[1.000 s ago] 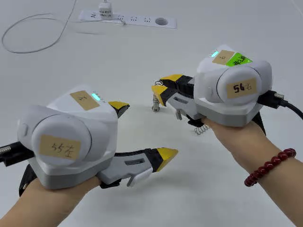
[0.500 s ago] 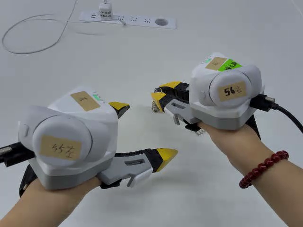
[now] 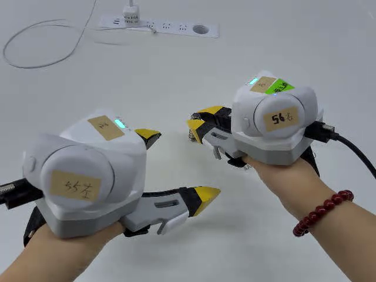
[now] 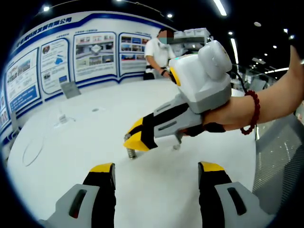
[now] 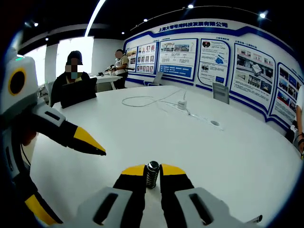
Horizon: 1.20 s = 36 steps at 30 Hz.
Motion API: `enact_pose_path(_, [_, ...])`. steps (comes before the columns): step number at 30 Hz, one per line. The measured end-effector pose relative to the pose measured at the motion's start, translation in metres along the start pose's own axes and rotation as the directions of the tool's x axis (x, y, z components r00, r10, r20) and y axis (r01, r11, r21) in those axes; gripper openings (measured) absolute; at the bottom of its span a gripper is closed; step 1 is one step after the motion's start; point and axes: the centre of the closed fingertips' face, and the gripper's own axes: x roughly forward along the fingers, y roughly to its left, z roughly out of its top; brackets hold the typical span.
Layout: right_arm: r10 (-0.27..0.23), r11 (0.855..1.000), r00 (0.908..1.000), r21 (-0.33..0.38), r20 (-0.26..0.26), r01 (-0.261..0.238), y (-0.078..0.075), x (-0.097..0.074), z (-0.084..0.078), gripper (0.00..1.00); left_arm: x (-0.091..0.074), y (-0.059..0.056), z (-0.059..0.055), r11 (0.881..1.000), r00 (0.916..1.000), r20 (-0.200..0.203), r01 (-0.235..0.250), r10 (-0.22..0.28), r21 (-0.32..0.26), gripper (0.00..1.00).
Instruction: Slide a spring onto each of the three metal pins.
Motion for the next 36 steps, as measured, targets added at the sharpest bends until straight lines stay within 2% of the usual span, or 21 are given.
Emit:
enact_pose_path(9, [0.004,1.0,1.0,0.019,-0.005,-0.003,0.001,0.0,-0.001,0.12,0.0,-0.001,0.001,1.0,1.0,0.002,0.002,-0.002,0.002,0.72])
enact_pose_path(12, [-0.004,1.0,0.9999,0.026,-0.011,0.005,0.0,-0.001,-0.002,0.18,0.0,-0.001,0.001,1.0,1.0,0.003,0.001,-0.001,0.003,0.73])
enact_pose_path(23, [-0.015,0.997,0.9983,0.081,0.056,0.011,-0.002,-0.016,0.024,0.25,0.0,-0.002,0.004,1.0,1.0,0.008,0.002,-0.002,0.01,0.73])
enact_pose_path(25, [-0.01,0.996,0.9981,0.093,0.061,0.004,-0.002,-0.02,0.027,0.29,0.001,-0.003,0.005,1.0,1.0,0.009,0.004,-0.005,0.013,0.73])
enact_pose_path(31, [-0.002,0.991,0.9988,0.131,0.049,-0.005,-0.006,-0.031,0.027,0.35,0.0,-0.005,0.012,1.0,0.9998,0.02,0.007,-0.007,0.027,0.71])
enact_pose_path(36, [-0.022,0.989,0.9991,0.148,0.037,0.017,-0.012,-0.043,0.024,0.36,0.001,-0.005,0.013,0.999,0.9999,0.014,0.006,-0.006,0.033,0.69])
